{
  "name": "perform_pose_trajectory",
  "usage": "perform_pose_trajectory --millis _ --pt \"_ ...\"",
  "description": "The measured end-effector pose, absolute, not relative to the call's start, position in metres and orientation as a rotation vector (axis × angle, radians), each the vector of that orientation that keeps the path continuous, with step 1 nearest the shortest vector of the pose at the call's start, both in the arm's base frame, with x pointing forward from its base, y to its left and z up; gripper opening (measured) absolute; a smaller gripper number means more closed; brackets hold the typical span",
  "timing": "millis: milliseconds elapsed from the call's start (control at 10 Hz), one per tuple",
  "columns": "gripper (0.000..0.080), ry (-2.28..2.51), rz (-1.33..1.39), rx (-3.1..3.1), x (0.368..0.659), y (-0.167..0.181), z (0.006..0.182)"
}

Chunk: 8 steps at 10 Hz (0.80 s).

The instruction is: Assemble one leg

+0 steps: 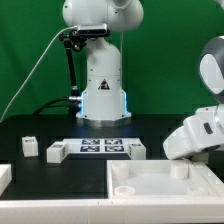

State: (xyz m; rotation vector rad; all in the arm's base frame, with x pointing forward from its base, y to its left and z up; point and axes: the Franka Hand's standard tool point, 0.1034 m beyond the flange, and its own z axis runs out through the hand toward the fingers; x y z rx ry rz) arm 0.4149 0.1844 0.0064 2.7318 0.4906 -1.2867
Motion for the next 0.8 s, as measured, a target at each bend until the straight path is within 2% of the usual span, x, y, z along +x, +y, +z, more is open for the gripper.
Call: perform_pose_trajectory --millis 500,700,800 --pt "0.0291 0.464 -1.372 2.694 0.431 0.16 0.065" --pt "0.0291 0.464 -1.387 2.695 0.44 0.154 0.081" --pt "0.0291 0.467 -1.299 2.752 0.451 0.158 0.074"
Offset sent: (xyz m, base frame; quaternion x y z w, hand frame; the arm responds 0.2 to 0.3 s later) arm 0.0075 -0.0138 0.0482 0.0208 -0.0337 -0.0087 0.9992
